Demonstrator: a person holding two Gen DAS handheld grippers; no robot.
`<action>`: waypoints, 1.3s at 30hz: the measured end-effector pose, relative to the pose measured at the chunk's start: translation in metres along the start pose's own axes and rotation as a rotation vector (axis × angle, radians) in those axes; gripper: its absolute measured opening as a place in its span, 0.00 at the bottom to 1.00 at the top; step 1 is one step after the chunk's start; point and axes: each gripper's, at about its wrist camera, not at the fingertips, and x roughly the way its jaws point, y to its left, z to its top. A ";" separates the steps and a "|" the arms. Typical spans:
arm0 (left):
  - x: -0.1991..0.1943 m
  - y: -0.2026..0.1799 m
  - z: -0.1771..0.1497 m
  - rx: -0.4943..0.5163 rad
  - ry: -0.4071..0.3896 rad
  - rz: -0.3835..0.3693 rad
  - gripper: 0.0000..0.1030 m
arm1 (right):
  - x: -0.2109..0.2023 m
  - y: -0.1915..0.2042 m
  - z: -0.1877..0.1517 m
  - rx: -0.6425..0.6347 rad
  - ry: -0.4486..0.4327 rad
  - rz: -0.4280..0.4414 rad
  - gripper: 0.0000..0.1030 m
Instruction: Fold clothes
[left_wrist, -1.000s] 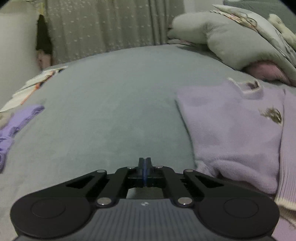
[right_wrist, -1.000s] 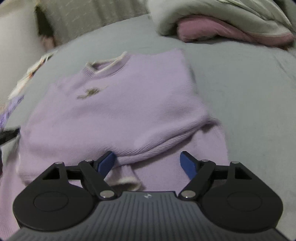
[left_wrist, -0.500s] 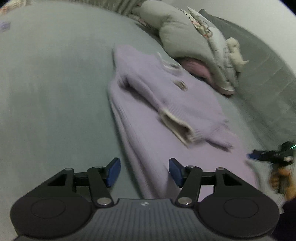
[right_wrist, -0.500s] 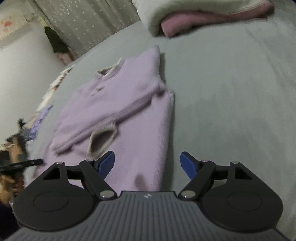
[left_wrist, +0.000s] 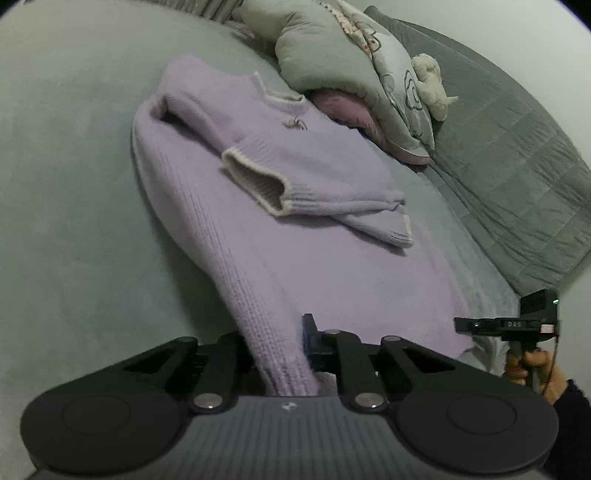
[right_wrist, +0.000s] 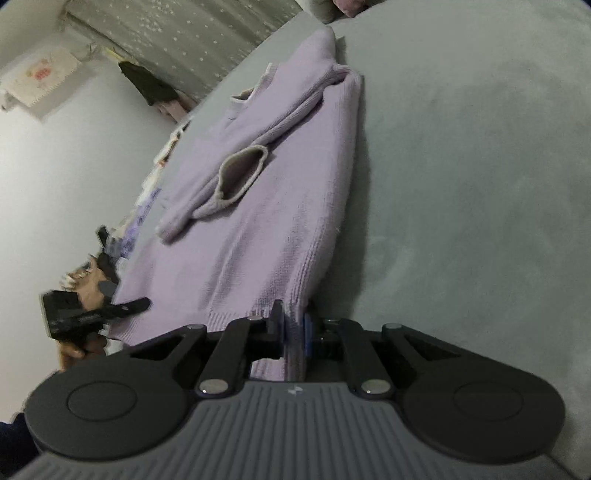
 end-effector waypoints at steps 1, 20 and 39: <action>-0.008 -0.003 0.005 -0.019 -0.021 -0.008 0.11 | -0.011 0.010 0.005 -0.026 -0.047 0.010 0.09; -0.099 -0.035 0.016 -0.068 -0.112 -0.043 0.11 | -0.117 0.071 0.040 -0.150 -0.413 0.174 0.08; -0.003 -0.023 0.097 -0.015 -0.228 0.258 0.12 | -0.001 0.050 0.135 -0.044 -0.440 -0.067 0.08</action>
